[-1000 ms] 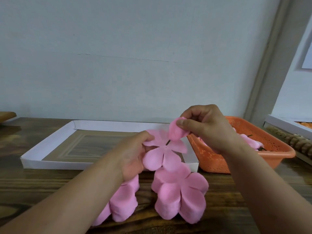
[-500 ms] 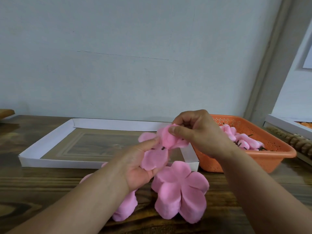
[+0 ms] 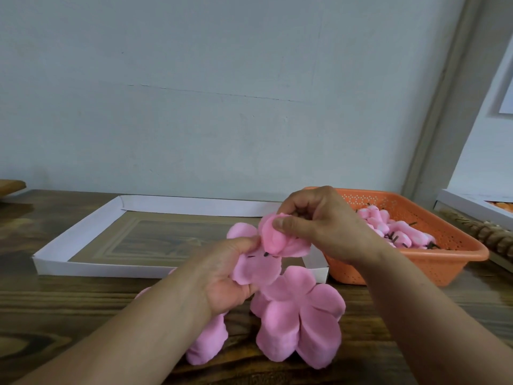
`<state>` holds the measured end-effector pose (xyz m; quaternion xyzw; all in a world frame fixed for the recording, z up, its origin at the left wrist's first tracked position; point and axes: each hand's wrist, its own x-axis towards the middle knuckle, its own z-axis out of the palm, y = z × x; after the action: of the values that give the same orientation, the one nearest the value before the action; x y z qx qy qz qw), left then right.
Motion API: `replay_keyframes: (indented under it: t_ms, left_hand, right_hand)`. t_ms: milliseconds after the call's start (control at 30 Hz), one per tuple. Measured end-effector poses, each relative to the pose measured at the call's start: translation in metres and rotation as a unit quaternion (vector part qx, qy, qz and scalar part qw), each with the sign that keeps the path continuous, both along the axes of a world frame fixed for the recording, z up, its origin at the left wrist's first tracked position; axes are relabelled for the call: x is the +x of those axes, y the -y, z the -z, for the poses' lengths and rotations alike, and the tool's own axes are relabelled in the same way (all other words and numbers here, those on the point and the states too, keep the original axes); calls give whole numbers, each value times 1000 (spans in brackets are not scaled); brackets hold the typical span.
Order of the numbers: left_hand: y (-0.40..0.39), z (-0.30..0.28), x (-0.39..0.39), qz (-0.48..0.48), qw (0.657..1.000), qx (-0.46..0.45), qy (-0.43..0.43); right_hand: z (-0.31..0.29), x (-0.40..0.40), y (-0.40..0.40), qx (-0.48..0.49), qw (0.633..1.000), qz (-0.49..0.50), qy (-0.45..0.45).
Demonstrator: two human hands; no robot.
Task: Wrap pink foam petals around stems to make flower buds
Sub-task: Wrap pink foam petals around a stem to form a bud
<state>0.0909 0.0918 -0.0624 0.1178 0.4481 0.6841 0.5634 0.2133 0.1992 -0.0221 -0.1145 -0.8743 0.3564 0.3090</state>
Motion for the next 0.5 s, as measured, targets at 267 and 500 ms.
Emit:
replay_keyframes:
  t_ms: [267, 500]
  left_hand:
    - [1, 3, 15, -52, 990, 131, 17]
    - [3, 3, 27, -108, 983, 150, 13]
  right_hand:
    - [7, -8, 0, 47, 997, 53, -13]
    - [10, -14, 3, 41, 995, 93, -22]
